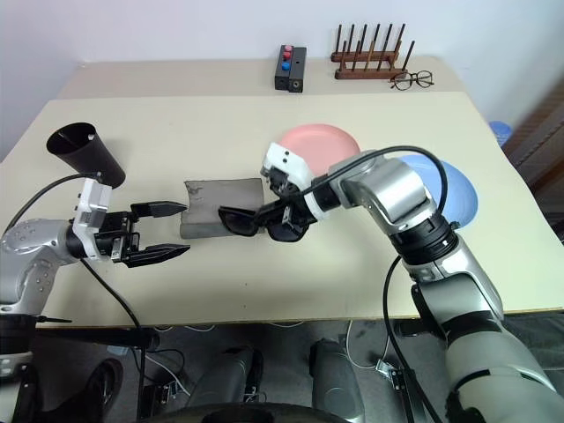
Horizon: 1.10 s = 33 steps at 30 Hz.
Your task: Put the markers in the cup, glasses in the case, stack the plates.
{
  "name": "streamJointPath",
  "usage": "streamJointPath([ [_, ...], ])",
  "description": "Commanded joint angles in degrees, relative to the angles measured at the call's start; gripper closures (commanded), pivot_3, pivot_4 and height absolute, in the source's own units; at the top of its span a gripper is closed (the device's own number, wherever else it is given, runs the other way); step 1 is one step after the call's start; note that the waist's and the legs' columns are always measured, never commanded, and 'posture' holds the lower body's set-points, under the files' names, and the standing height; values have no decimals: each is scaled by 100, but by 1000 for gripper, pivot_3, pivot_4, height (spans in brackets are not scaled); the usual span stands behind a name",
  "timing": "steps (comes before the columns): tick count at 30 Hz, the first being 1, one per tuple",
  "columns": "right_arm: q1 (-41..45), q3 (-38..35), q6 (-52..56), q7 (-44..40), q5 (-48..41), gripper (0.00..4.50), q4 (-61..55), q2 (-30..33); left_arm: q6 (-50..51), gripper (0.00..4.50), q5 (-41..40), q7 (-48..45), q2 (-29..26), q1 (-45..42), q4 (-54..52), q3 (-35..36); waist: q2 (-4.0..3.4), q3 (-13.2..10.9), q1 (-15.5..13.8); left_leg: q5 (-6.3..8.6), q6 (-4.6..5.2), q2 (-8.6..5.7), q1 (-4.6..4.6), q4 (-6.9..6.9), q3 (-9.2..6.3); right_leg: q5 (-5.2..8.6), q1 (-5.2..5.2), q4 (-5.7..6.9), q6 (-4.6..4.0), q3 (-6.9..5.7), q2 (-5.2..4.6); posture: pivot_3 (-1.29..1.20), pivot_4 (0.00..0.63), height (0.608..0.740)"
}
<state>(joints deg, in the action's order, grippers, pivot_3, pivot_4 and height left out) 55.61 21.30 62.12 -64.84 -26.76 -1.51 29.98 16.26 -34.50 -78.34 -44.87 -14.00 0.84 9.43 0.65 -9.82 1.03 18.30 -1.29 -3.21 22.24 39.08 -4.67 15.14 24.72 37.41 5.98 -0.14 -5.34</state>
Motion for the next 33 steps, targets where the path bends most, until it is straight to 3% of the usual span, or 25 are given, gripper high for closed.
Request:
streamJointPath([
  [1,339,-346,21,-78,-270,4485,184,-207,5,0,-70,-44,-34,-72,1,106,0,0,6,-2,-4,0,3,0,1,0,0,-7,1,0,0,0,150,740],
  [8,950,-279,-1269,476,396,4485,1768,-1323,3,0,-79,-31,-43,-2,-57,195,-1,-1,19,-8,-15,1,7,-3,2,-1,8,-5,0,0,2,0,150,740],
  [16,1360,-452,-2153,589,772,4485,2894,-2058,34,0,-123,-19,-110,215,-191,358,-3,-2,24,-13,-23,-1,11,-3,2,-2,12,-6,-1,0,1,0,150,740],
  [27,922,99,-3464,136,1567,4485,3556,-2373,76,0,-141,54,-73,409,-440,435,-5,-3,155,-16,-29,-1,12,-4,1,-2,16,4,-2,0,3,0,150,740],
  [33,823,30,-3832,160,1800,4485,3805,-2521,91,0,-162,81,-83,448,-498,446,-6,-3,169,-18,-33,2,12,-5,1,-2,22,8,-2,1,7,0,150,740],
])
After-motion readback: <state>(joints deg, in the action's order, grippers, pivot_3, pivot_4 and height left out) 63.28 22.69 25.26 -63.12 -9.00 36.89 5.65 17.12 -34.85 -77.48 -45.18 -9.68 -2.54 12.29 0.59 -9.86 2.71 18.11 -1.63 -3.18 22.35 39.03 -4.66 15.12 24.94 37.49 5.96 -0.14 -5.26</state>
